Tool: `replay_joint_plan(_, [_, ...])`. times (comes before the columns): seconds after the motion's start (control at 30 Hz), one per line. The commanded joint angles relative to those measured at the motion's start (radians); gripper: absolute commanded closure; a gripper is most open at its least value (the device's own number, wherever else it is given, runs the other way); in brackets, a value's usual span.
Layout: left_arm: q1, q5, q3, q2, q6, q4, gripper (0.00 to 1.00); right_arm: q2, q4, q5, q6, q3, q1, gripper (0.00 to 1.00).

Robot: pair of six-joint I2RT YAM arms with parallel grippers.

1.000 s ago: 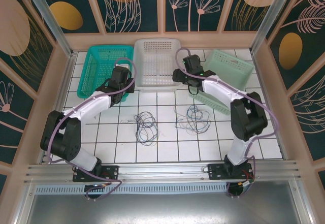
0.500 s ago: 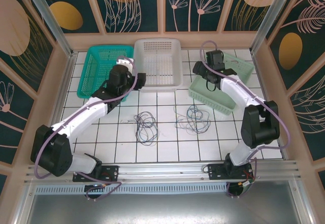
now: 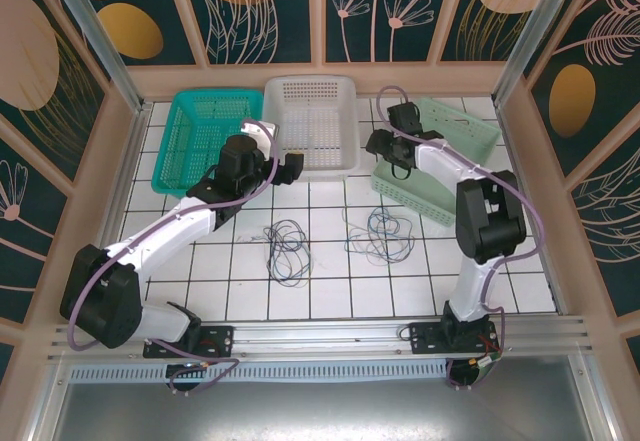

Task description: Untangle the cables

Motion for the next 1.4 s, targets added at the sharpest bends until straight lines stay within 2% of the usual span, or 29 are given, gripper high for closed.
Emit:
replay_joint_plan(0.0, [0.000,0.005,-0.023,-0.027,0.020,0.026,0.01,0.036,-0.070,0.044,-0.010,0.053,0.006,0.28])
replay_joint_plan(0.23, [0.001,-0.003,-0.031,-0.031,0.028,0.028,0.01,0.064,-0.100,0.091,-0.060,0.063,0.005,0.48])
replay_joint_plan(0.37, [0.000,0.003,-0.027,-0.025,0.022,0.030,0.01,0.065,-0.101,0.113,-0.108,0.064,0.023,0.64])
replay_joint_plan(0.57, [0.000,0.009,-0.027,-0.015,0.011,0.030,0.02,0.052,-0.110,0.231,-0.210,0.081,0.086,0.83])
replay_joint_plan(0.8, [0.000,0.004,-0.030,-0.018,0.008,0.025,0.01,0.040,-0.112,0.253,-0.302,0.062,0.086,0.96])
replay_joint_plan(0.9, [0.001,0.002,-0.030,-0.019,0.006,0.025,0.01,0.038,-0.127,0.244,-0.298,0.057,0.084,0.96])
replay_joint_plan(1.0, [0.000,0.004,-0.027,-0.015,0.002,0.025,0.01,0.023,-0.108,0.182,-0.305,0.027,0.084,0.95])
replay_joint_plan(1.2, [0.000,0.008,-0.029,-0.017,0.002,0.029,0.01,-0.047,-0.056,0.132,-0.312,-0.035,0.088,0.85])
replay_joint_plan(1.23, [0.001,0.007,-0.030,-0.016,0.002,0.030,0.01,-0.071,-0.038,0.120,-0.316,-0.049,0.088,0.80])
replay_joint_plan(1.3, [0.001,0.010,-0.027,-0.012,0.002,0.028,0.01,-0.116,-0.019,0.120,-0.314,-0.063,0.089,0.54])
replay_joint_plan(1.33, [0.001,0.017,-0.027,-0.009,0.003,0.026,0.02,-0.135,-0.019,0.125,-0.311,-0.068,0.088,0.45])
replay_joint_plan(1.37, [0.000,0.031,-0.025,-0.007,0.007,0.026,0.01,-0.161,-0.017,0.129,-0.306,-0.074,0.088,0.41])
